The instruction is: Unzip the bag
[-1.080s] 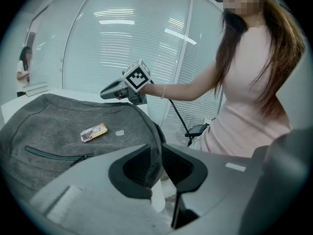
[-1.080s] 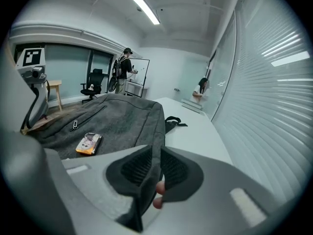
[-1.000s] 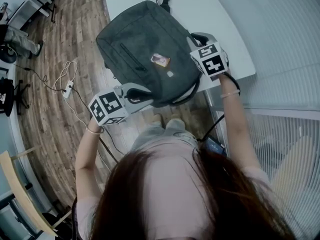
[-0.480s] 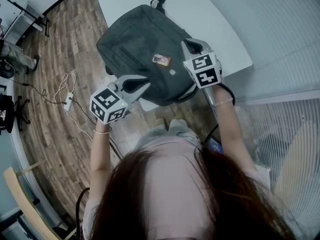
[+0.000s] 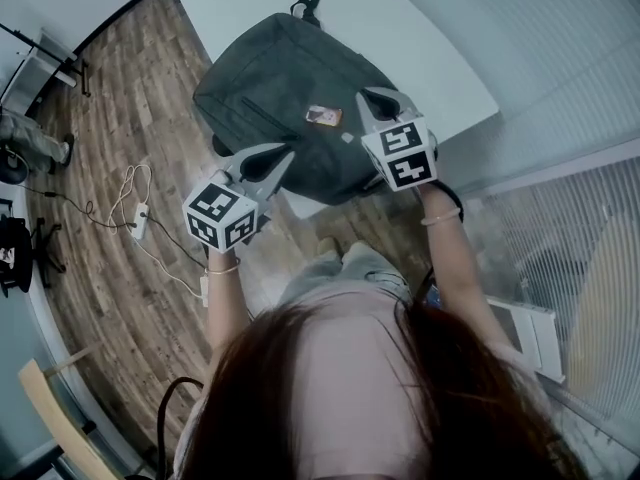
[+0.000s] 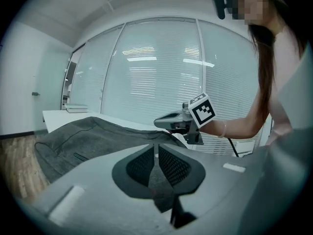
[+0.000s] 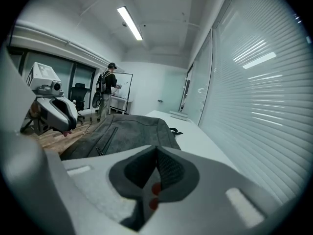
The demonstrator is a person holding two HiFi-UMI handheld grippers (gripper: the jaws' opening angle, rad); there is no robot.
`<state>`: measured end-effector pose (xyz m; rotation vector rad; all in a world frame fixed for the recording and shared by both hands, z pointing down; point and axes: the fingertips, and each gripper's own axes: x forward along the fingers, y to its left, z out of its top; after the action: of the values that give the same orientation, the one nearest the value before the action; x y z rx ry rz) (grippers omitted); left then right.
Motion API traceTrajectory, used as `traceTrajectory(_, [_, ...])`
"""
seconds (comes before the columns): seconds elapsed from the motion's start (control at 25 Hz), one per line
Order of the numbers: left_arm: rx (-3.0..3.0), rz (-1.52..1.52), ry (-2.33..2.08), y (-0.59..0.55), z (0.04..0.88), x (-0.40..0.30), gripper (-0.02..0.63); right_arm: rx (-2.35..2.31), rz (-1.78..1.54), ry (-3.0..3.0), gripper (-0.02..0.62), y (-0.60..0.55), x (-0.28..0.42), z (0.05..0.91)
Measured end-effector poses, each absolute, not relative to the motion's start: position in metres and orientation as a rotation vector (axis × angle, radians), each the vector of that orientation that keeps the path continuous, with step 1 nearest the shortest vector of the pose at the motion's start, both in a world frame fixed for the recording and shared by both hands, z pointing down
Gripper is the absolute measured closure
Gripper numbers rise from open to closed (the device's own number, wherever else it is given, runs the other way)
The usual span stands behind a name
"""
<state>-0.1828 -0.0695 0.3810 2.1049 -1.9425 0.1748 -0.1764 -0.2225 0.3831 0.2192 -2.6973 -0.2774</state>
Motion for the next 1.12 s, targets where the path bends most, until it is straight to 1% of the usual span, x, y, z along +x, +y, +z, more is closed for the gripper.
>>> traceTrajectory(0.4, [2.003, 0.134, -2.14, -0.067, 0.36, -0.182, 0.574, 0.206, -0.313, -2.757, 0.591, -0.2, -0.157, 0.37])
traceTrajectory(0.68, [1.909, 0.152, -2.267, -0.066, 0.347, -0.165, 0.583, 0.193, -0.347, -2.831, 0.592, -0.191, -0.135, 0.355])
traceTrajectory(1.0, [1.828, 0.102, -2.396, -0.051, 0.33, -0.14, 0.591, 0.284, -0.394, -2.875, 0.592, -0.181, -0.102, 0.343])
traceTrajectory(1.12, [1.818, 0.117, -2.42, -0.045, 0.326, -0.13, 0.592, 0.294, -0.363, -2.902, 0.592, -0.173, -0.093, 0.339])
